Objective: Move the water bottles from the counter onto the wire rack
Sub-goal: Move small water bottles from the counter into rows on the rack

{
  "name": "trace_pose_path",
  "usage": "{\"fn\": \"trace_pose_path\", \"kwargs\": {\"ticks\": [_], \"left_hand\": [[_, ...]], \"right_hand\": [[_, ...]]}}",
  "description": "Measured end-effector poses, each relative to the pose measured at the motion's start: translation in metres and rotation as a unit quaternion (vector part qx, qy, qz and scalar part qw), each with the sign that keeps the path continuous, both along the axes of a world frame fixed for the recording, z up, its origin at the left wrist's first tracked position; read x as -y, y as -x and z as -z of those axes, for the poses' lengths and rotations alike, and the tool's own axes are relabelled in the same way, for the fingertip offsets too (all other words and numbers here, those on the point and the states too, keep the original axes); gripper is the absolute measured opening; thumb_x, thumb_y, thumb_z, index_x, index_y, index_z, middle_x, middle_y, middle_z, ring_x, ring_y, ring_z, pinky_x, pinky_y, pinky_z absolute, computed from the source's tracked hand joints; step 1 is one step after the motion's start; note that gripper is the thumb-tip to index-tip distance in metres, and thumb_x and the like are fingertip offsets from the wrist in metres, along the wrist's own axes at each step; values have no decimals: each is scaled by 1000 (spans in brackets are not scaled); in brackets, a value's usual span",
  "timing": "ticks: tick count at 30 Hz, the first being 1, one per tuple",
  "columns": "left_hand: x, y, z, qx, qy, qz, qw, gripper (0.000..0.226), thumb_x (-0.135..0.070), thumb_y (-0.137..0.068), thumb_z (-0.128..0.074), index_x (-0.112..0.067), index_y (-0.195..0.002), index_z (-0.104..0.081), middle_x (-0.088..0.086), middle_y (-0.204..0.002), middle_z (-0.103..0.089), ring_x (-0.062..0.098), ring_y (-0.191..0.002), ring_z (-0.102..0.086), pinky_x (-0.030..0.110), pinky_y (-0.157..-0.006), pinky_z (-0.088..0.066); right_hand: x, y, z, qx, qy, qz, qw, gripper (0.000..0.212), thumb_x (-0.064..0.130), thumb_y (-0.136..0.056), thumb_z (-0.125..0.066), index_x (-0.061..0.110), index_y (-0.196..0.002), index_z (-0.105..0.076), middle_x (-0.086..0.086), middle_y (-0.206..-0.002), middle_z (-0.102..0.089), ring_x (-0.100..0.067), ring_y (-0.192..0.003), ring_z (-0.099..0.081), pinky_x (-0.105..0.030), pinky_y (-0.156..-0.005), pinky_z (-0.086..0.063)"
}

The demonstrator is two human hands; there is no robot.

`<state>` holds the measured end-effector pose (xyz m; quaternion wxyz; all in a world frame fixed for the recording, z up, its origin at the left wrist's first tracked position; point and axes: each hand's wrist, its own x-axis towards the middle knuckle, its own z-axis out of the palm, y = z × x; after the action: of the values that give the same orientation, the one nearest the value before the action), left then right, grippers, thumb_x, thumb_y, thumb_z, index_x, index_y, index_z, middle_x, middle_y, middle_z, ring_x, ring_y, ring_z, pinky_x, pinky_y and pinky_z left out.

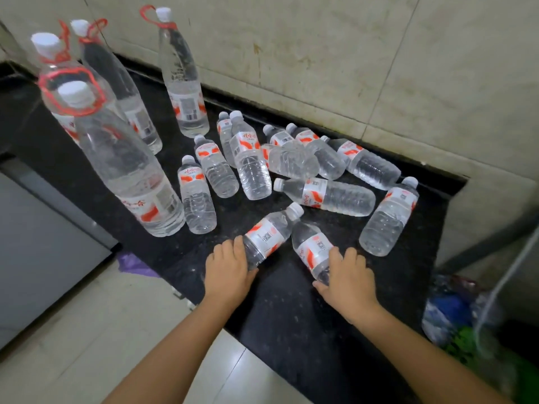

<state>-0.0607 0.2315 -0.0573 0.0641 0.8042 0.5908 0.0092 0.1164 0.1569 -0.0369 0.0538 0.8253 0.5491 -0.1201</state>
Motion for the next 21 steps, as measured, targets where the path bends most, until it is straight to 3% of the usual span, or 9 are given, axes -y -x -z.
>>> {"fn": "trace_pose_path", "kwargs": {"ticks": [2, 5, 7, 9, 10, 12, 13, 17, 21], "left_hand": [[17, 8, 2, -3, 7, 14, 1000, 76, -39, -69, -75, 2, -126, -47, 17, -107, -57, 35, -92, -55, 41, -73, -48], [46, 24, 6, -14, 0, 33, 999, 83, -41, -32, -91, 1, -98, -62, 12, -74, -62, 29, -58, -59, 32, -45, -48], [65, 33, 12, 3, 10, 33, 999, 84, -43, -25, -91, -2, -93, -63, 9, -70, -61, 26, -54, -58, 29, -42, -47], [84, 40, 9, -12, 34, 21, 999, 83, -47, -36, -89, -3, -102, -62, 8, -81, -62, 26, -65, -61, 32, -50, -50], [93, 40, 5, -10, 54, 8, 998, 83, -50, -51, -83, -4, -115, -55, 7, -96, -60, 27, -82, -61, 34, -62, -51], [101, 38, 0, -15, 57, -28, 998, 79, -55, -79, -58, -12, -137, -27, 3, -127, -44, 22, -116, -46, 31, -91, -43], [103, 36, -3, -30, 60, -42, 997, 79, -56, -82, -51, -14, -141, -18, 1, -134, -38, 20, -124, -39, 30, -98, -37], [95, 17, -8, -56, 62, -67, 994, 91, -58, -82, -52, -10, -145, -6, 7, -139, -31, 24, -128, -34, 34, -103, -33], [85, -2, -5, -52, 90, -81, 991, 86, -53, -79, -60, -12, -140, -16, 8, -135, -38, 25, -122, -41, 35, -98, -38]], "right_hand": [[20, -1, -1, 9, 11, -16, 1000, 74, 53, -84, -53, 13, -137, -19, -12, -129, -33, -25, -118, -40, -32, -91, -42], [48, -3, -3, -3, 24, -25, 999, 73, 53, -84, -53, 14, -136, -20, -10, -129, -34, -24, -117, -41, -31, -90, -43], [63, -6, -5, -19, 34, -16, 999, 71, 52, -83, -54, 15, -135, -22, -9, -128, -33, -23, -118, -40, -30, -89, -43], [75, -7, -6, -29, 41, -3, 999, 71, 51, -83, -55, 15, -134, -22, -9, -129, -32, -23, -119, -39, -31, -91, -43], [79, -6, -7, -28, 40, 6, 999, 70, 51, -83, -56, 15, -133, -23, -8, -129, -33, -23, -120, -38, -32, -92, -43], [77, -2, -7, -21, 23, 19, 999, 68, 52, -80, -57, 14, -128, -27, -7, -128, -35, -22, -120, -37, -33, -94, -42], [73, 2, -7, -21, 8, 26, 999, 68, 54, -79, -58, 13, -126, -30, -7, -128, -36, -23, -119, -38, -34, -96, -40], [48, 12, 0, -25, -28, 37, 999, 74, 54, -76, -62, 12, -127, -31, -7, -130, -39, -24, -121, -39, -37, -98, -36], [41, 12, 5, -24, -34, 50, 998, 72, 52, -76, -64, 11, -126, -33, -7, -131, -41, -23, -122, -39, -36, -97, -37]]}}
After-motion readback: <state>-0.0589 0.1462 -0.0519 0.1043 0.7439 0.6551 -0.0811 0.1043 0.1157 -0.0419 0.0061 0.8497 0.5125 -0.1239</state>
